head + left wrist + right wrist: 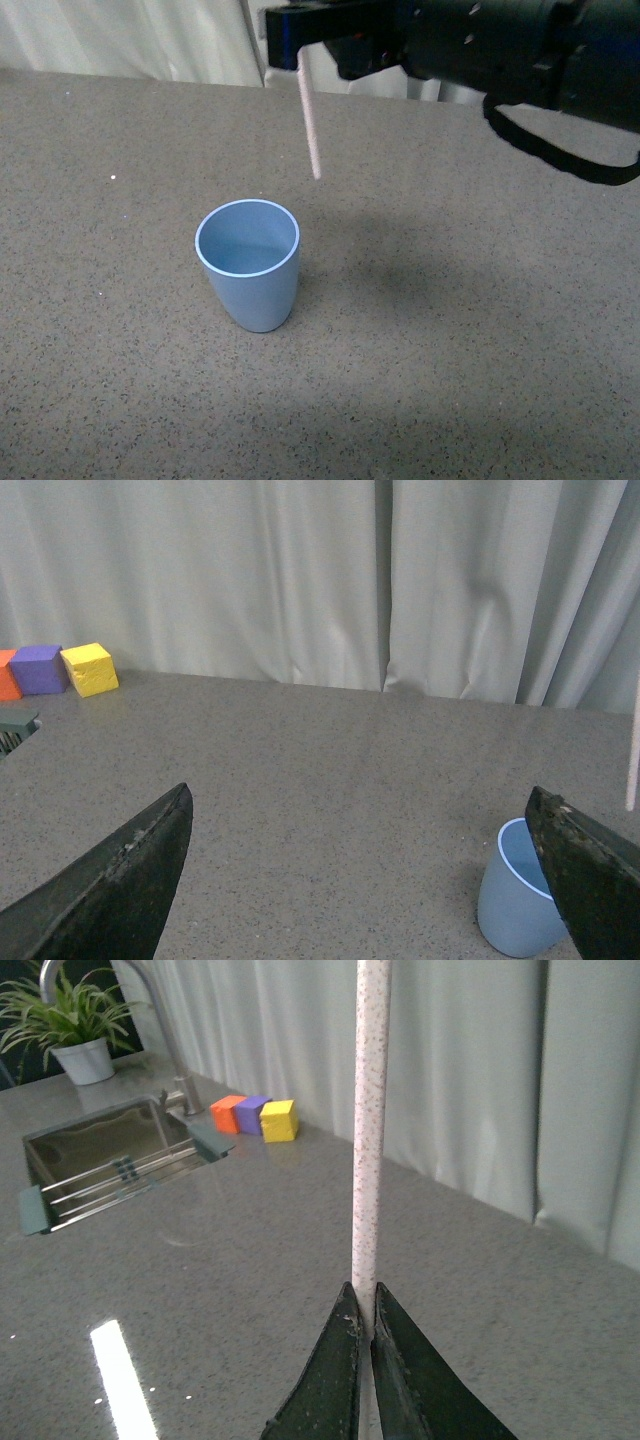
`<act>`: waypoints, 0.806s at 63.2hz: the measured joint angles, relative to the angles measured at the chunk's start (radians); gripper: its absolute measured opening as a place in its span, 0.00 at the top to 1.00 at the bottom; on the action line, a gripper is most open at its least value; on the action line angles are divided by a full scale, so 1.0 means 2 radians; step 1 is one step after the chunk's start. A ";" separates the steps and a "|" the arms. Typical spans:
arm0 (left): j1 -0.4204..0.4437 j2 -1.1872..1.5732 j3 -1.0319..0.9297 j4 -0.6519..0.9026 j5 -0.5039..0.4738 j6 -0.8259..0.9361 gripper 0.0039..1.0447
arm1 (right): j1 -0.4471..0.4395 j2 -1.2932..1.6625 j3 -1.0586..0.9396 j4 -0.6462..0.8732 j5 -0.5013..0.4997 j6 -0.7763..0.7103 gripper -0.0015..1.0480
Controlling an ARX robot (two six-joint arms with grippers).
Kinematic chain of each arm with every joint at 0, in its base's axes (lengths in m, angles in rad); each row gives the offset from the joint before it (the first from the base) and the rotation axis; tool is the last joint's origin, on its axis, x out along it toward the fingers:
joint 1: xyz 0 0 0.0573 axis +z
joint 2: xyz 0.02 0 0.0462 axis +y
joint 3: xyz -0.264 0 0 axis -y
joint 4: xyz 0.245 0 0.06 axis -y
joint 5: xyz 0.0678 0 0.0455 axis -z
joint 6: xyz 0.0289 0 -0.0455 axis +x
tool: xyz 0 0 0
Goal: Transfer chopsticks to blue cup
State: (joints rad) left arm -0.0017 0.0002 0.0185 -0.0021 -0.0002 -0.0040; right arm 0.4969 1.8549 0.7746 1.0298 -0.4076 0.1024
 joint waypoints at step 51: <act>0.000 0.000 0.000 0.000 0.000 0.000 0.06 | 0.031 0.125 0.027 0.013 -0.006 0.002 0.99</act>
State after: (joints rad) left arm -0.0017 0.0002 0.0185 -0.0021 -0.0002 -0.0040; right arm 0.5594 2.1040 0.8288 1.0550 -0.4206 0.1055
